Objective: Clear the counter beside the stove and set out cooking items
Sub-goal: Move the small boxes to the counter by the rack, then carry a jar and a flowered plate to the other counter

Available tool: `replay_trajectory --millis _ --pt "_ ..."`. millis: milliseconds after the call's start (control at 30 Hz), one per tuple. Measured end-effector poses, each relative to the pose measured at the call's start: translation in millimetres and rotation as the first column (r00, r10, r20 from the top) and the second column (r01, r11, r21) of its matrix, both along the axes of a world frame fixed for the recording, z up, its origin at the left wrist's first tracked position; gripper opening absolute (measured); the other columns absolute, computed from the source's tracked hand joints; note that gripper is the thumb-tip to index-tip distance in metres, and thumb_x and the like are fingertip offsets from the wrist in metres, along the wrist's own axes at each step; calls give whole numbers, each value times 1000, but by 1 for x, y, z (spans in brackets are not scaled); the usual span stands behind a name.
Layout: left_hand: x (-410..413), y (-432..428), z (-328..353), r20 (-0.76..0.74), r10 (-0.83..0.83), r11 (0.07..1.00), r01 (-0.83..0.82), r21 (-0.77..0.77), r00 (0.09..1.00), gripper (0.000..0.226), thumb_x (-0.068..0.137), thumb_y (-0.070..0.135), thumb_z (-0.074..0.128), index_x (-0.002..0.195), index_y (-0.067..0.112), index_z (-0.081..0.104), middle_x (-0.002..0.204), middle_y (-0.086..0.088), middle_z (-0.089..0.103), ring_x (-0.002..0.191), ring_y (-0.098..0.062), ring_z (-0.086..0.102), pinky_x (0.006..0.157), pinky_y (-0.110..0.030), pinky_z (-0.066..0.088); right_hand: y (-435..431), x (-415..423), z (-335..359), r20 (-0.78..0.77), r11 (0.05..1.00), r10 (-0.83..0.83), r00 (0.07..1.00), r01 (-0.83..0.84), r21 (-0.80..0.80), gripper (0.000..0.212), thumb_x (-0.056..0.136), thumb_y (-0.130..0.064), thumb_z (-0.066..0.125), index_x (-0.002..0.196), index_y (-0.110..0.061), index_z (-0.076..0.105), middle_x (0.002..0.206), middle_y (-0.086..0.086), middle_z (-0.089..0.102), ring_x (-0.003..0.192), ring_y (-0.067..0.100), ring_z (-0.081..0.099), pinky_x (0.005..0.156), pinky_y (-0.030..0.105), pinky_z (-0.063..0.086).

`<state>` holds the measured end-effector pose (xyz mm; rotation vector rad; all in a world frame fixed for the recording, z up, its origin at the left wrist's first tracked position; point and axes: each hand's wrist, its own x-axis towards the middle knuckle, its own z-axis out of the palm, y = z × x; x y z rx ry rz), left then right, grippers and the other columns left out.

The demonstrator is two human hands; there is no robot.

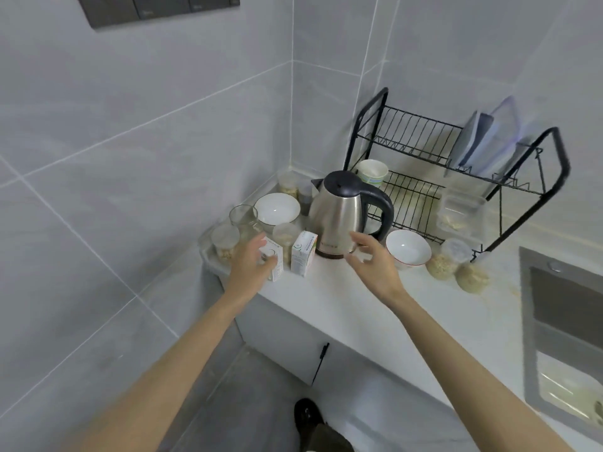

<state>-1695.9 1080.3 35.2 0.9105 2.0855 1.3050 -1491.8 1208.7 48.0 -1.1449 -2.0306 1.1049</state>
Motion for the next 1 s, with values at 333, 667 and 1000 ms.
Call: replay_trajectory --millis 333,667,1000 --pt "99 -22 72 -40 -408 903 409 130 912 35 90 7 55 124 19 59 118 10 62 104 -6 59 82 -19 46 -105 138 50 -102 939 -342 934 345 9 42 88 -15 65 128 -26 57 118 -11 63 103 10 59 82 14 44" --pt "294 -35 108 -62 -813 564 810 157 578 34 89 9 56 119 27 58 109 15 63 96 -1 60 74 -9 44 -227 309 79 -136 737 -659 740 671 85 39 89 -14 63 127 -23 59 119 -8 63 105 12 60 90 29 50" --pt "531 -141 122 -115 -985 111 986 122 125 35 89 10 58 122 23 59 117 6 65 96 -7 62 74 -14 48 -420 488 98 -148 368 -914 379 925 98 39 89 -17 64 127 -26 58 123 -10 61 109 12 57 94 33 48"
